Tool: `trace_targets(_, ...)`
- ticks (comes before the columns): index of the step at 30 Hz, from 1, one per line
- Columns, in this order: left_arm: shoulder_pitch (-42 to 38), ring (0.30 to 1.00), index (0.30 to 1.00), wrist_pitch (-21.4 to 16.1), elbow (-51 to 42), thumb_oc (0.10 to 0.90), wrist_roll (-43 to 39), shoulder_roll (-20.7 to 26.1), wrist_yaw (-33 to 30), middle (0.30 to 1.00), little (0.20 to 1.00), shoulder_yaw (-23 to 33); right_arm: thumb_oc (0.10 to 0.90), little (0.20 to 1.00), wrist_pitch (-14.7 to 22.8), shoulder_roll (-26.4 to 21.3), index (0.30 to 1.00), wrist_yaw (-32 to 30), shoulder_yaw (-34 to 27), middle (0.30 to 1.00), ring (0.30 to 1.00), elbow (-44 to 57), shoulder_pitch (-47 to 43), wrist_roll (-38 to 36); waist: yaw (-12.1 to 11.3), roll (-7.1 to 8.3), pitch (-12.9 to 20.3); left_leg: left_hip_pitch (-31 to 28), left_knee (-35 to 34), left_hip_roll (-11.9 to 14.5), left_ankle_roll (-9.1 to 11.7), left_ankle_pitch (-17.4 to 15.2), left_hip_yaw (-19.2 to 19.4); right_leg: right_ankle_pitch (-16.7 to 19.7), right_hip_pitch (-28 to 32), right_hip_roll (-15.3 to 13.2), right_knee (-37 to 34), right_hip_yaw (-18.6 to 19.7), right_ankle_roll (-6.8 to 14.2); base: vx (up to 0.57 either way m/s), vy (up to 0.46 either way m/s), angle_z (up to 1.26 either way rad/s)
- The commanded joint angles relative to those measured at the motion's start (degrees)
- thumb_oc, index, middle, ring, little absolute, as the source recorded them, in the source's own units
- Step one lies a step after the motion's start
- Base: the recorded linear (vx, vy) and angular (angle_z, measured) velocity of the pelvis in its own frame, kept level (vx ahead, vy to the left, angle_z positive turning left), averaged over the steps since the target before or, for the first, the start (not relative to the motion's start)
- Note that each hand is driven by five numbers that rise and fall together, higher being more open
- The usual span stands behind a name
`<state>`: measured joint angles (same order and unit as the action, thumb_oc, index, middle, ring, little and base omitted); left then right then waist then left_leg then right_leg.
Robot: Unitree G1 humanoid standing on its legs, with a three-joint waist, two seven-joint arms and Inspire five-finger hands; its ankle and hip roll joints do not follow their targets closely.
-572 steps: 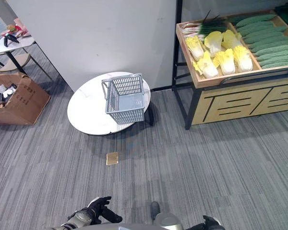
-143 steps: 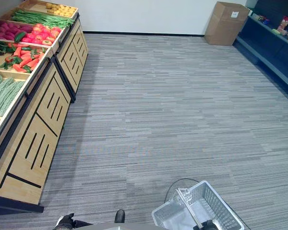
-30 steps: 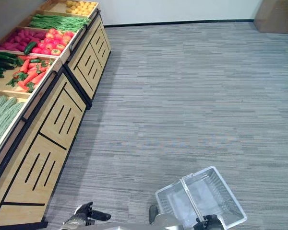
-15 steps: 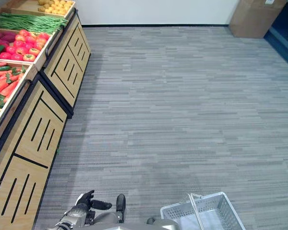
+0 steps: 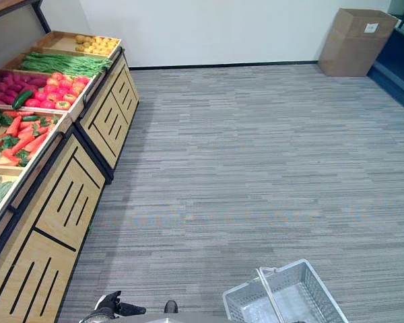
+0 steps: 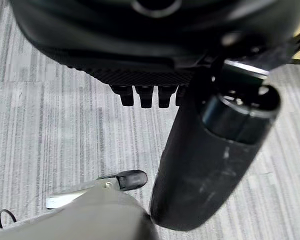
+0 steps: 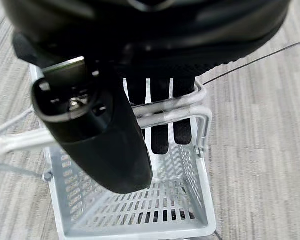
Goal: Get the vegetables into the basket
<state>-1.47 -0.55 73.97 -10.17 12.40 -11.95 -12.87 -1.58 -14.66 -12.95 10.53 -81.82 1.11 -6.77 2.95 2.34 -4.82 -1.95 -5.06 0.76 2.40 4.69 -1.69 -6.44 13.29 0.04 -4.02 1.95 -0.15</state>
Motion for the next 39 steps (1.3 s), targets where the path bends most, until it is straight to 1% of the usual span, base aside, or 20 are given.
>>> trace_targets(1, -1.73, 1.0, 1.0, -0.26, 1.72, 0.9, 0.56, -1.07, -0.63, 1.0, 1.0, -0.02, 0.4, 0.3, 0.07, -2.22, 0.3, -1.35, -0.52, 0.3, 0.3, 0.13, -0.26, -1.57, -0.6, -0.51, -1.81, -4.02, 0.06, 0.89, 0.99, -2.6, -0.72, 5.64, -5.52, -1.1, 0.0, 1.82, 5.52, 0.0, 0.0, 0.0)
trace_targets(22, -1.24, 1.0, 1.0, -0.28, 2.22, 0.9, 1.01, -1.26, -0.57, 1.0, 1.0, -0.08, 0.4, 0.3, 0.21, -2.22, 0.3, -1.48, 0.06, 0.3, 0.3, -0.23, -0.36, -1.0, -1.24, -0.51, -2.03, -4.5, 0.06, 0.58, 0.77, -3.24, -1.7, 5.44, -4.76, -1.24, -0.67, 0.76, 5.68, 0.0, 0.001, 0.01)
trace_targets(34, -0.86, 1.0, 1.0, -0.24, 2.68, 0.9, 0.8, -0.76, -0.6, 1.0, 1.0, 0.49, 0.4, 0.3, 0.64, -2.09, 0.3, -1.36, 1.06, 0.3, 0.3, 0.4, -0.45, -0.99, -2.12, 0.23, -2.05, -4.26, 0.06, 0.76, 1.01, -3.04, -3.1, 5.22, -4.56, -1.05, -0.68, -0.52, 5.43, 0.0, -0.016, 0.08)
trace_targets(39, -0.79, 1.0, 1.0, -0.26, 2.6, 0.9, 0.54, -0.7, -0.57, 1.0, 1.0, 0.61, 0.4, 0.3, 0.74, -2.17, 0.3, -1.36, 1.23, 0.3, 0.3, 0.52, -0.57, -1.01, -2.3, 0.3, -2.36, -4.15, 0.06, 0.83, 1.05, -2.93, -3.65, 5.13, -4.62, -0.93, -0.54, -0.76, 5.34, 0.0, -0.004, 0.01)
